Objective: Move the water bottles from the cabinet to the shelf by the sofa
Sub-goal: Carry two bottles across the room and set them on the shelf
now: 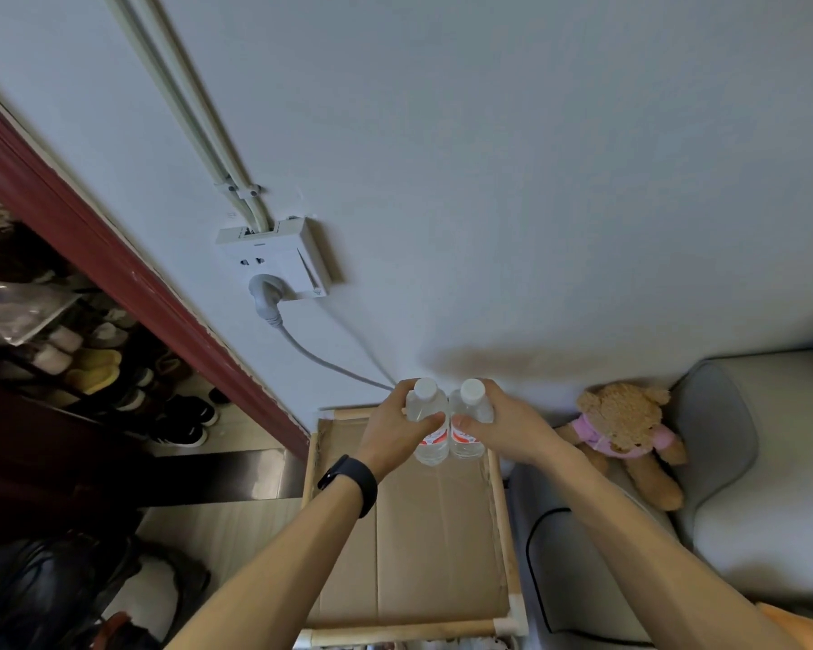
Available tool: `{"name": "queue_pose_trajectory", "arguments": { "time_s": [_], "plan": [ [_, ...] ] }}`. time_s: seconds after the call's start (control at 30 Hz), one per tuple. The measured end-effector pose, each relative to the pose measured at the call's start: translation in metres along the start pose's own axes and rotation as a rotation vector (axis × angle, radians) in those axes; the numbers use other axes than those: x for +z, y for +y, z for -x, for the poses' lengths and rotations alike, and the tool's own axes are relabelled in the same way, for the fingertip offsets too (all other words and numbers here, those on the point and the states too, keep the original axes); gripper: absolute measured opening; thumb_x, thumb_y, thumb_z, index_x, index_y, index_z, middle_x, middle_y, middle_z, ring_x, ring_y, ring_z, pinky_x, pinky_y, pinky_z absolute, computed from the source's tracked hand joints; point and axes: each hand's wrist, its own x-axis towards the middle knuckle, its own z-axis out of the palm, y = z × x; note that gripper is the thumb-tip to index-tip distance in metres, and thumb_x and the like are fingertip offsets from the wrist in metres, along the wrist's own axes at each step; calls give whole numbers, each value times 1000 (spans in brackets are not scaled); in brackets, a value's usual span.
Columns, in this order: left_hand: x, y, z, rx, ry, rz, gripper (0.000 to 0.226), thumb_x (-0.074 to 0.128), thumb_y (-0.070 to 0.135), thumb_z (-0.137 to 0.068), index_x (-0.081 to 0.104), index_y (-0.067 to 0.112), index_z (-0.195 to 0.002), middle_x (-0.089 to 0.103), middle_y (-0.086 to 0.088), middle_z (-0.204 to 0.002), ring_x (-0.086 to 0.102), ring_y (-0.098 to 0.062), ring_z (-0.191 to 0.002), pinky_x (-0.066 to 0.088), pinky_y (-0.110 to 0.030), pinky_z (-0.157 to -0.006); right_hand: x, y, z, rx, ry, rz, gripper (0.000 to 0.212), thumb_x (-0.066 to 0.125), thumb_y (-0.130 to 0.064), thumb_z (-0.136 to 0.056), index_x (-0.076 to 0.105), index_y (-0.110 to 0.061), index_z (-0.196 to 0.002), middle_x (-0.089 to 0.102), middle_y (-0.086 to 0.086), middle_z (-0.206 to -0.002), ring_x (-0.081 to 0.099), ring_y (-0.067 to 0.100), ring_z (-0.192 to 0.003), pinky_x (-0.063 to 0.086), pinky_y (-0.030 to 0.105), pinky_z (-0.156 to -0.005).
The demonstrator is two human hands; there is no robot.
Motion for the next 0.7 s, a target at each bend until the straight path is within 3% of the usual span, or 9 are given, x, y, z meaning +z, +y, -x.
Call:
{"name": "queue_pose_trajectory", "arguments": {
  "time_s": [0.23, 0.43, 0.7],
  "plan": [
    [-1, 0, -4, 12, -18, -17, 48, 74, 26, -85, 50, 39, -124, 59, 14, -116, 54, -10, -111, 42, -27, -91, 5, 1, 3, -23, 29, 20, 57, 60, -47, -93, 34, -31, -141, 52, -11, -117, 51, 12, -99, 43, 28, -82],
    [-5, 1, -7, -27, -77, 3, 47, 75, 24, -85, 48, 38, -122, 53, 24, -105, 52, 1, -98, 38, -12, -73, 8, 7, 4, -34, 34, 7, 58, 60, -55, -88, 35, -38, -137, 58, -11, -127, 59, 14, -107, 52, 36, -90],
    [-6, -1, -4, -38, -71, -5, 54, 74, 28, -84, 48, 35, -130, 55, 17, -113, 54, -13, -111, 42, -22, -84, 9, 2, 7, -65, 66, 0, 48, 61, -48, -91, 39, -36, -132, 54, -17, -115, 58, 13, -106, 46, 29, -83]
  ]
}}
